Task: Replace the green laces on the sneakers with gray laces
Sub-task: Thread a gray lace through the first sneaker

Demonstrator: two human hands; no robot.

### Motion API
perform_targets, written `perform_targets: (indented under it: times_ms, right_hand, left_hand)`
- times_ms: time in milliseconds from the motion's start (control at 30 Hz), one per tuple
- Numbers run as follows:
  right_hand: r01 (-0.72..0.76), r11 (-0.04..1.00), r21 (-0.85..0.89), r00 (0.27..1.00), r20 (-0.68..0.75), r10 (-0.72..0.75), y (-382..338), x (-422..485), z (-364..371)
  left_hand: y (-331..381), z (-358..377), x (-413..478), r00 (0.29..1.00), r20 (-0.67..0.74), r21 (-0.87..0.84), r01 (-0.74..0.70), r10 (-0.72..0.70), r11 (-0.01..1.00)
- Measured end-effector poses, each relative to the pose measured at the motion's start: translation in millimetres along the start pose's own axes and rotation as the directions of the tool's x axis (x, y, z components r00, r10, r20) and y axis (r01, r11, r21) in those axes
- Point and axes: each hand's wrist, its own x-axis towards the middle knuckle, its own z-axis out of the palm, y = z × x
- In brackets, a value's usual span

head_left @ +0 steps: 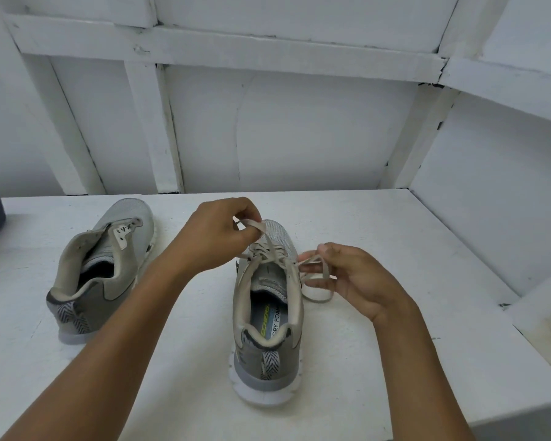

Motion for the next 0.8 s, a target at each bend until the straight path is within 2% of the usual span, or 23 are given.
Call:
perform_targets:
  times_ms: [100,167,267,333,400,467,567,633,733,800]
  right_hand:
    - [0.005,0.922,0.388,1.000,0.005,-0.007,-2.0,0.6,1.4]
    - [-0.009,0.899,0.438,0.999,-0.042,0.031,-1.1,2.5,1.5]
    - [-0.039,0.969,0.246,0.987,-0.142,0.075,0.7,3.9,-0.9]
    - [-0.064,0.996,-0.067,0.985,-0.165,0.052,1.5,3.0,-2.2]
    - [-0.084,0.924,-0.373,0.995,-0.085,0.056,2.7,1.5,-1.5]
    - [-0.059,0.900,-0.432,0.997,0.027,0.078,5.0,1.0,1.2]
    - [0.007,0.973,-0.231,0.999,0.054,0.005,7.0,3.2,1.4]
    - [0.058,0.998,-0.009,0.998,0.029,-0.057,5.2,5.0,-0.5]
    - [0.087,0.925,0.369,0.996,-0.022,-0.085,-0.2,5.7,-8.7]
    - [0.091,0.872,0.480,0.996,-0.050,-0.076,-3.4,4.4,-12.3]
  left_hand:
    - [-0.4,-1.4,-1.3,0.985,0.172,0.048,-0.023,0.015,0.999]
    - [0.1,-1.4,-2.7,0.949,0.314,0.112,-0.030,-0.007,0.993]
    - [-1.9,0.4,-5.0,0.906,0.421,0.161,-0.037,-0.034,0.986]
    - [-4.9,0.9,-6.0,0.898,0.439,0.173,-0.042,-0.039,0.984]
    - [-7.0,0.1,-6.4,0.898,0.437,0.162,-0.030,-0.044,0.986]
    - [-7.3,-0.7,-6.3,0.895,0.442,0.154,-0.018,-0.053,0.988]
    - [-7.6,-0.9,-5.4,0.886,0.458,0.163,0.003,-0.079,0.987]
    - [-7.3,-1.3,-4.8,0.879,0.469,0.166,0.011,-0.089,0.986]
    - [-6.8,-1.5,-5.1,0.875,0.475,0.147,0.018,-0.086,0.989]
    - [-7.1,-1.0,-5.0,0.879,0.471,0.131,0.017,-0.077,0.991]
